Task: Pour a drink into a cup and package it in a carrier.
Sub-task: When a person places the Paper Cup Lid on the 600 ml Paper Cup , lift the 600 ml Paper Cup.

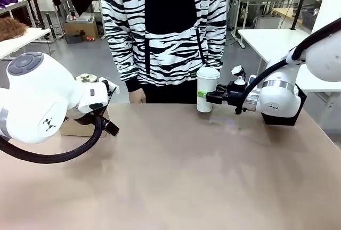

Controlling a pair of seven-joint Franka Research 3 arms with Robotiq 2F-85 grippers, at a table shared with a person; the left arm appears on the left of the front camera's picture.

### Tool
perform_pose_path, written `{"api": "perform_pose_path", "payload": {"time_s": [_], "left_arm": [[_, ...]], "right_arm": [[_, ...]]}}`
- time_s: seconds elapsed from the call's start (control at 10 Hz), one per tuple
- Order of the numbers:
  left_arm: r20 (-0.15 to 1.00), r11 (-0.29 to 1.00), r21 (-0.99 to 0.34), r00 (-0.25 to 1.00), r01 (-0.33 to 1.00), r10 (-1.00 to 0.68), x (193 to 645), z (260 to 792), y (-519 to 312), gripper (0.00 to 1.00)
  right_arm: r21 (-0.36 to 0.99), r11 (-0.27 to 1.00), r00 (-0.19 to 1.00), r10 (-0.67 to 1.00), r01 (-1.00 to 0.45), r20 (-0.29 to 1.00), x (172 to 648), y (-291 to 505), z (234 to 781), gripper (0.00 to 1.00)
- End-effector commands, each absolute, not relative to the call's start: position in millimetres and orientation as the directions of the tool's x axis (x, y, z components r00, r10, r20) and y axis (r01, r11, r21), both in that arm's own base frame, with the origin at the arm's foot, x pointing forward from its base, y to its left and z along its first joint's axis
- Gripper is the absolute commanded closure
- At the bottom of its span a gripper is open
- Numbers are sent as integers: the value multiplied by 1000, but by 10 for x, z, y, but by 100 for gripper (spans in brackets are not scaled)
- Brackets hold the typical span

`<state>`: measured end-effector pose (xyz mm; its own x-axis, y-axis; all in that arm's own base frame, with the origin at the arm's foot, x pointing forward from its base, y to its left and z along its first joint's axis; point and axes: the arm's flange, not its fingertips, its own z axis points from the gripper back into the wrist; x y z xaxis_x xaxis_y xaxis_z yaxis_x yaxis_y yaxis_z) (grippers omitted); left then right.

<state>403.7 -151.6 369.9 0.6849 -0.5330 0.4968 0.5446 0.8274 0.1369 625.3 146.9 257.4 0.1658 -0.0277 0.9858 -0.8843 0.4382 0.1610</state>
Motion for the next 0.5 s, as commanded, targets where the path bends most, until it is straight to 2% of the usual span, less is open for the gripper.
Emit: {"api": "perform_pose_path", "payload": {"time_s": [0.0,0.4], "left_arm": [[498,827,135,684,545,-533,4034,3704,-1516,0],[498,827,135,684,545,-533,4034,3704,-1516,0]], "right_arm": [[156,437,160,-29,-886,987,6232,1486,2637,20],[156,437,160,-29,-886,987,6232,1486,2637,20]]}}
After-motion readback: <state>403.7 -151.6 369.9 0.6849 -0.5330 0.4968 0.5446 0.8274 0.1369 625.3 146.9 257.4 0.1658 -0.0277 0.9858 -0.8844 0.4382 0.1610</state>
